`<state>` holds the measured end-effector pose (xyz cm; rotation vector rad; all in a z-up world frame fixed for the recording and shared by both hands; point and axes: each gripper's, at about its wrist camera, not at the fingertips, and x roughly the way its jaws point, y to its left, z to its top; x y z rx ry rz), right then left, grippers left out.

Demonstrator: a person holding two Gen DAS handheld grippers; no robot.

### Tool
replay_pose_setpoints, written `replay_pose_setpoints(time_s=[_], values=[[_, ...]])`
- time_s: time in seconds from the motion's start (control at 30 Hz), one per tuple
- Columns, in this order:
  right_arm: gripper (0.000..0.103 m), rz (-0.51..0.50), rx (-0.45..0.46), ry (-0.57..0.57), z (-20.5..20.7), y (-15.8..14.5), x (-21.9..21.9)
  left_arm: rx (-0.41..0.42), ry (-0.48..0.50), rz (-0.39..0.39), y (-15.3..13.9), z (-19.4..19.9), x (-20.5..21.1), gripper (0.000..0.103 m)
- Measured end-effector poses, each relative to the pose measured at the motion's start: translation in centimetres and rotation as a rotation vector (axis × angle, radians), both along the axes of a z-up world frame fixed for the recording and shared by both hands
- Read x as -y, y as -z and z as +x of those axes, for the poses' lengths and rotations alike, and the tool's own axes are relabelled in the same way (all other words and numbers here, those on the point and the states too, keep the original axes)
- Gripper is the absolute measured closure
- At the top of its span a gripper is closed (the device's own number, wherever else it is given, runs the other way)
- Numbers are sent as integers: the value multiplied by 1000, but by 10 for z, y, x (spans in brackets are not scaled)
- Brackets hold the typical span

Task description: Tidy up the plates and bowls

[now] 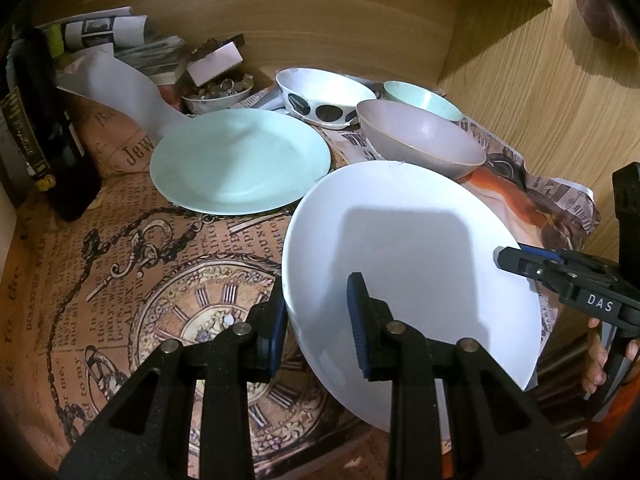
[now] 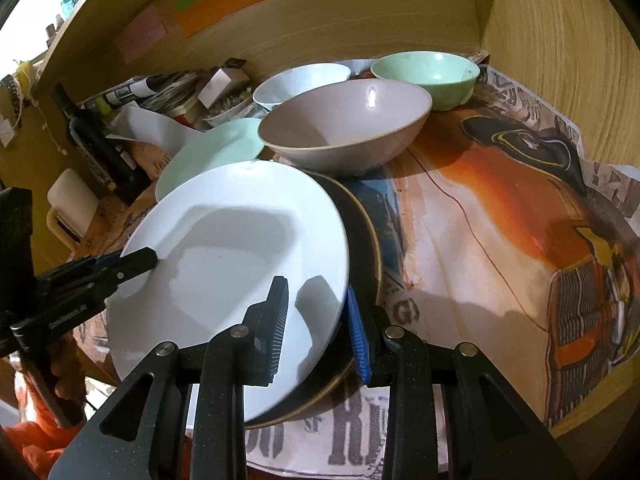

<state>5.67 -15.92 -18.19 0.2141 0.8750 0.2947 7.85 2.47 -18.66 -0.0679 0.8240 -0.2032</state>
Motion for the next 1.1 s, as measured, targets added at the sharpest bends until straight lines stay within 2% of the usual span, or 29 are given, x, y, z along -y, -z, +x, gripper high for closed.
replay_pose_setpoints(time_s=[0.23,0.5,0.73,0.83,0.97,1.1], values=[[76,6,9,6,-1,-2,3,-11,4,-2,4,7,1,72],[77,10,19,12,-4,-4,4,4,10,41,7,10,8,72],[76,-65,47,22,-6,-7,0,15,18,61,9,13,12,72],[76,-131,106,26,-9,-14,-3,4,35,41,10,15,12,72],[76,-153,129,17,-6,-19,-6,10,32,38,11,16,13,72],[76,-130,131,9,-4,-22,-6,19,21,30,7,14,8,71]])
